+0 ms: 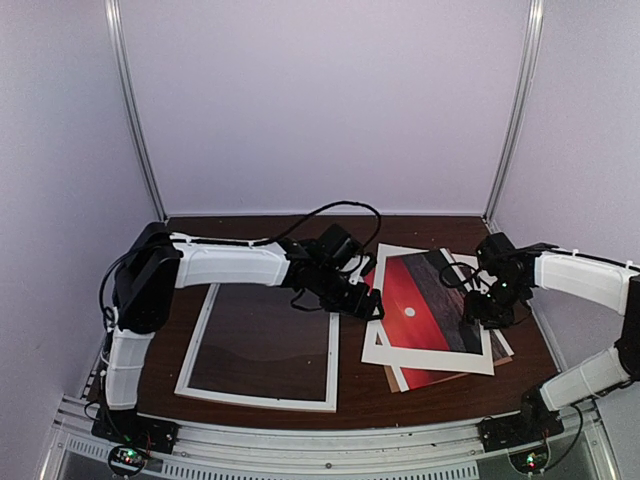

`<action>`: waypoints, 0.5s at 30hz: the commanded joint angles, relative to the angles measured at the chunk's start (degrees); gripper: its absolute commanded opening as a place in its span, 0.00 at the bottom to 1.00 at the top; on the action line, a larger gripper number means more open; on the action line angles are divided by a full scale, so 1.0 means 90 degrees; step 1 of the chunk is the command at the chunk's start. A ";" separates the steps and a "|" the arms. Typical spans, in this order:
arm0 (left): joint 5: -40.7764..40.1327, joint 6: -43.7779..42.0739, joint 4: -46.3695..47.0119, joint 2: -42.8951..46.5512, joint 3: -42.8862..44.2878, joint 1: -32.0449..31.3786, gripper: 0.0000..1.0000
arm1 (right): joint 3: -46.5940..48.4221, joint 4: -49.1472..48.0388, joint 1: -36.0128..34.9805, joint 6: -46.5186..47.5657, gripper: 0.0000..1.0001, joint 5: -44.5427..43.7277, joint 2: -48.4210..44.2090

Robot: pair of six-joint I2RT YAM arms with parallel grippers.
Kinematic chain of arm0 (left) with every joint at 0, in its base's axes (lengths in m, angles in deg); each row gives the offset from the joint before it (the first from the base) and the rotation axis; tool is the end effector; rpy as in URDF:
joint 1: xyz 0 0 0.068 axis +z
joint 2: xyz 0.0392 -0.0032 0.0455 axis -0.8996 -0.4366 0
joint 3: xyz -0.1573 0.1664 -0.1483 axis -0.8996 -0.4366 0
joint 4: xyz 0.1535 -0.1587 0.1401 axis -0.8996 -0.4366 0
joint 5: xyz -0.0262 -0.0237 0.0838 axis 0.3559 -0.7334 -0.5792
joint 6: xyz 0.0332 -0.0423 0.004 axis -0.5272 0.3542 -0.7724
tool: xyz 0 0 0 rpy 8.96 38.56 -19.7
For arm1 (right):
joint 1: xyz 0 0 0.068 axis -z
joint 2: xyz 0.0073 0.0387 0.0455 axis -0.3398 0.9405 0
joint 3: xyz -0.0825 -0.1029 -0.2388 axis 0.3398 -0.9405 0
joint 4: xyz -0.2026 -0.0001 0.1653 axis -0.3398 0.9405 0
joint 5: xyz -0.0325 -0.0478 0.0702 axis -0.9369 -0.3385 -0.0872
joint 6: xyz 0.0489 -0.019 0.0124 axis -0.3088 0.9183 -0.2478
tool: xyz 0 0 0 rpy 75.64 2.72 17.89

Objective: Put the photo into the frame
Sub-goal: Pick up the mat board from the photo.

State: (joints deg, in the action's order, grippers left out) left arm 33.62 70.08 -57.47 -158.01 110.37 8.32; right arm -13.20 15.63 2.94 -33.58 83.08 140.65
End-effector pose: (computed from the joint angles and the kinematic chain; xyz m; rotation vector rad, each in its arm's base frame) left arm 0.2626 -0.4028 0.1885 0.6132 2.6153 -0.9328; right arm 0.2176 0.0711 0.1998 0.1951 2.9128 0.3221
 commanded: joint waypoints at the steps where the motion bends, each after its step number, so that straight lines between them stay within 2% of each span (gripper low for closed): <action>1: -0.0121 -0.0278 -0.0429 -0.0653 0.0661 -0.0235 0.82 | -0.0312 0.0184 0.0397 -0.0083 0.61 -0.0281 -0.0235; 6: -0.0307 -0.0362 -0.0773 -0.1072 0.1061 -0.0368 0.82 | -0.0547 0.0004 0.0700 -0.0271 0.61 -0.0354 -0.0176; 15: -0.0625 -0.0299 -0.0998 -0.1273 0.1105 -0.0395 0.83 | -0.0958 -0.0639 0.1104 -0.0342 0.60 -0.0137 0.0200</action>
State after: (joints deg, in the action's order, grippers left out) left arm 30.06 67.72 -64.72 -167.47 119.04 4.80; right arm -20.76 13.23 11.46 -35.72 81.79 140.89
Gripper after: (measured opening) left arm 0.829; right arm 0.599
